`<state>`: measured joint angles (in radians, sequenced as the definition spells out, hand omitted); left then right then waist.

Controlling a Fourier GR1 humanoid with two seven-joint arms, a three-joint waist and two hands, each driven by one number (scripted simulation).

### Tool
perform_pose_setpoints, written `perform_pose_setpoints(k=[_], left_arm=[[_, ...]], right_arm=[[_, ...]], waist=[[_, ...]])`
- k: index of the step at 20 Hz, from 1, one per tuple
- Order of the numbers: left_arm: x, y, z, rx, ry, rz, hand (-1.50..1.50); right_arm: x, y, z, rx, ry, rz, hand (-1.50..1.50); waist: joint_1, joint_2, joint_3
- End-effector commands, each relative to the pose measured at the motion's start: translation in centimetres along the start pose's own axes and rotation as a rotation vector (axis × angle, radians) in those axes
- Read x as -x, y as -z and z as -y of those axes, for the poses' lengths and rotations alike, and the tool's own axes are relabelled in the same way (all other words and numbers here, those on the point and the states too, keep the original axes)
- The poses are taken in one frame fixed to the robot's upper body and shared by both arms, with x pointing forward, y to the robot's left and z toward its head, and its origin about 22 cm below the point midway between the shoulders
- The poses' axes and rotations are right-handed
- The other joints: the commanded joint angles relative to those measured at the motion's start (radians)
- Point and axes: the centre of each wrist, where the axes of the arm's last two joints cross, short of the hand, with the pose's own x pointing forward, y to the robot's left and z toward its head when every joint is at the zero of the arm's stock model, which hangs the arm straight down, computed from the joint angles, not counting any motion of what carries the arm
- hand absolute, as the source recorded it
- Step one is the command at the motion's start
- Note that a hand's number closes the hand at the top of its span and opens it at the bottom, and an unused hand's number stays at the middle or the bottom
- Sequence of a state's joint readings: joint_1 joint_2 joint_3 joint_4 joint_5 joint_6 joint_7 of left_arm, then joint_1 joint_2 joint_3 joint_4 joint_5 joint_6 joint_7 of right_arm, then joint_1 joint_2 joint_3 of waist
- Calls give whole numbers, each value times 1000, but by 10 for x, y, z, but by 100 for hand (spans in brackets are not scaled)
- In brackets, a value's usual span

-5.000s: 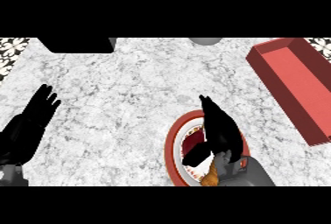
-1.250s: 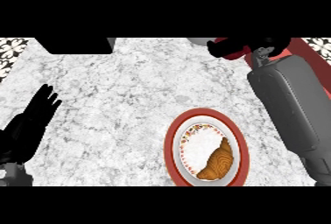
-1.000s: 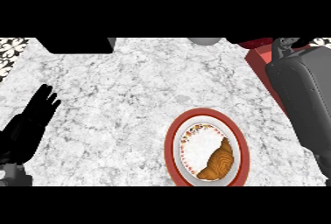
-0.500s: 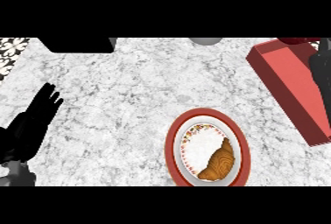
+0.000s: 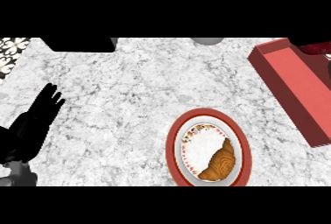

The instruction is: Pick the pear from the plate and place it in the cardboard box

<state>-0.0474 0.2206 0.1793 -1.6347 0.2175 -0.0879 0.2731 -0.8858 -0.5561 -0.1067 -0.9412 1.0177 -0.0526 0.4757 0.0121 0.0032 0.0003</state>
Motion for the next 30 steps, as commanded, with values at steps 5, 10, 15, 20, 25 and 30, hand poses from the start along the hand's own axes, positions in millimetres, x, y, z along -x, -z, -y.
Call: perform_pose_setpoints(k=[5,10,15,20,25,30], left_arm=[[-6,-4,8,10,-1,14,0],[-13,-1,-11,4,9,18,0],[-7,-2,-17,11,2,18,0],[10,-7,-11,12,5,2,0],[-10,4,-2,-22,-7,18,0],[-13,-7,-14,-24,7,8,0]], right_arm=[[38,16,-45,-91,22,-27,150],[74,1,-82,-248,37,-196,150],[90,-3,-100,-332,93,-157,-150],[89,-3,-96,-163,245,-91,-150],[87,9,-67,45,604,-170,-150],[121,9,-50,118,747,-236,-150]], waist=[[21,7,1],[9,4,1],[15,7,1],[6,3,1],[-19,-4,2],[-17,-8,0]])
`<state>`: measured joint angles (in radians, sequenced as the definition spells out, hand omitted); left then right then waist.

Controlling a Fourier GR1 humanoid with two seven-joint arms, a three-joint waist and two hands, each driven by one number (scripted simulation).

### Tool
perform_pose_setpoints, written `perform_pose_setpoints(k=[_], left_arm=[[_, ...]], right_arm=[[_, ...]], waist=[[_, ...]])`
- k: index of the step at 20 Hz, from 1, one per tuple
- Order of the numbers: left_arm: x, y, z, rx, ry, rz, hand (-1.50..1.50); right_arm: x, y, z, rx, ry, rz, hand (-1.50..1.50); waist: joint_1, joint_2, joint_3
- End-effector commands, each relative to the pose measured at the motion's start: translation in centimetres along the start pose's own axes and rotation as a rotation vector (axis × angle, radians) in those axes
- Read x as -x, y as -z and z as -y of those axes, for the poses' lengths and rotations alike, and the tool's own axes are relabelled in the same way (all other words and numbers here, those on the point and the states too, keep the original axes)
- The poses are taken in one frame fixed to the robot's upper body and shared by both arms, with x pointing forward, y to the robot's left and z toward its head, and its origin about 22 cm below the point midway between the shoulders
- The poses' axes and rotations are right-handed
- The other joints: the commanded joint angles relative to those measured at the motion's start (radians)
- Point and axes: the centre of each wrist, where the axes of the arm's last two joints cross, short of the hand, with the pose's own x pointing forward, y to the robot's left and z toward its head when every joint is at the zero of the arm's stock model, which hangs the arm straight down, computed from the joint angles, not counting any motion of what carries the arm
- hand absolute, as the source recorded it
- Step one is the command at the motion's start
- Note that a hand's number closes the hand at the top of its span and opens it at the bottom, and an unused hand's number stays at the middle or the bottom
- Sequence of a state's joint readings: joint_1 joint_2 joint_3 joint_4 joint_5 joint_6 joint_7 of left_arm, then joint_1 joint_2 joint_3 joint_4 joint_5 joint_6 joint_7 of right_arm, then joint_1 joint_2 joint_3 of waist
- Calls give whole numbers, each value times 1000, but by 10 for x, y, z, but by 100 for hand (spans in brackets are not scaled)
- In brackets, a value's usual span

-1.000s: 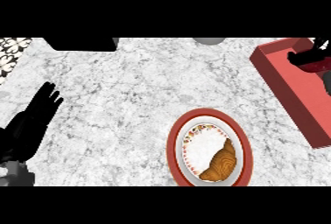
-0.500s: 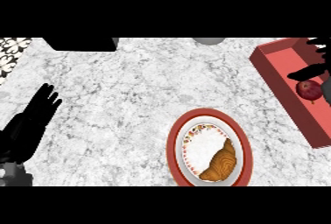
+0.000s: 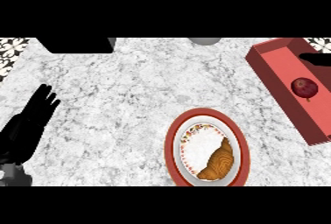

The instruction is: Pick the pear from the plate and place it in the cardboard box

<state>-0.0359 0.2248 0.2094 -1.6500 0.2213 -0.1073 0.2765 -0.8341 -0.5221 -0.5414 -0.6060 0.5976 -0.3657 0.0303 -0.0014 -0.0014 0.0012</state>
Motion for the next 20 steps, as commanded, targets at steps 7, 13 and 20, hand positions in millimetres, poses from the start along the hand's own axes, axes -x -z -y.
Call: perform_pose_setpoints(k=[7,13,20], left_arm=[[0,3,-15,-22,-13,-18,0],[5,-5,13,1,-26,-3,0],[-3,-3,-2,6,4,9,0]], right_arm=[[49,6,90,99,187,-50,-150],[81,-4,139,43,192,-18,-150],[120,-15,137,54,181,-4,-150]], waist=[[-7,-1,-2],[-2,0,-1],[8,3,-1]])
